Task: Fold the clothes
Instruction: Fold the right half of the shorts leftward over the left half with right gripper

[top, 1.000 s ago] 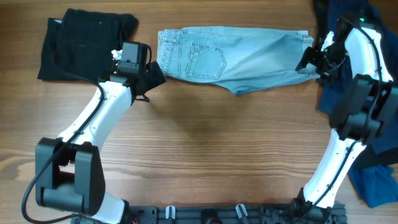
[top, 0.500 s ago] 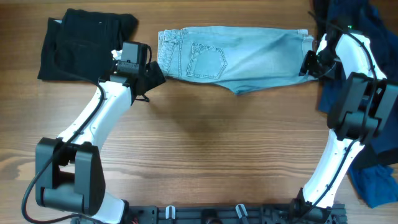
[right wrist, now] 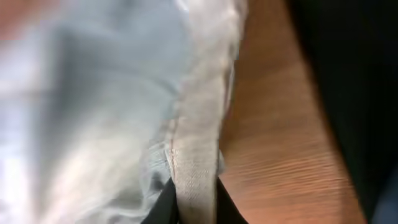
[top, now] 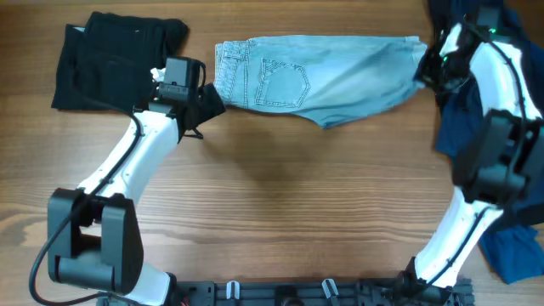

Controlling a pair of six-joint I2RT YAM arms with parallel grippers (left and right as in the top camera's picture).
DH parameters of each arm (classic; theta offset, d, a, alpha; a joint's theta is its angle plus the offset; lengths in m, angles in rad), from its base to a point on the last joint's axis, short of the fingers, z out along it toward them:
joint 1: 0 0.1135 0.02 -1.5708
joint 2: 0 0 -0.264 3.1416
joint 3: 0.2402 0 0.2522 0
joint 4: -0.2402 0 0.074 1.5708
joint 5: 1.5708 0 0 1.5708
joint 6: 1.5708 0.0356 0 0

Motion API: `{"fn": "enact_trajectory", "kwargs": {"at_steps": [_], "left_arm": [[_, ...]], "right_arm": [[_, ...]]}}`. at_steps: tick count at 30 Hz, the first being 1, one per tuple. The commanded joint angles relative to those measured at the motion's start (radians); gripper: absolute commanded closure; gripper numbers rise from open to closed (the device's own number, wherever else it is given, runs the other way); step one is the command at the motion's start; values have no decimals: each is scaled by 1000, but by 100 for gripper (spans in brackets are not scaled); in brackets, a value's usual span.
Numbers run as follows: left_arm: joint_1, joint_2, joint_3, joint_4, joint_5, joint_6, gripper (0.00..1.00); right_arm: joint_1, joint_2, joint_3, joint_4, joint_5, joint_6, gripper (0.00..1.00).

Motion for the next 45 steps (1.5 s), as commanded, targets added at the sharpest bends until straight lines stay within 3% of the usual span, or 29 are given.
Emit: {"fn": "enact_trajectory", "kwargs": {"at_steps": [1,12,17,29,30,31,32,33,34,39,43,45], "left_arm": [[20,-17,10,3,5,22,0],[20,-17,10,10,5,22,0],[20,-18,11,10,5,23,0],[118,-112,11,-28,9,23,0],[118,-112,11,-35,9,23,0],[118,-112,11,-39,8,23,0],[118,-112,11,-41,8,23,0],[118,-112,11,-42,8,23,0],[118,-112,11,-43,8,23,0],[118,-112,11,-43,8,23,0],[118,-112,11,-42,8,23,0],[118,-112,11,-43,22,23,0]], "right_arm": [[60,-172,14,35,-132,-33,95],[573,-149,8,233,23,-31,96],[692,-63,8,342,22,11,96],[812,22,8,509,15,76,95],[819,36,8,527,13,91,93],[823,41,8,532,13,107,77],[830,48,8,535,7,126,41],[832,50,8,533,7,125,12],[834,50,9,533,7,126,0],[798,-47,13,511,-23,125,1],[693,-178,13,428,-23,126,0],[580,-212,13,301,-27,161,0]]}}
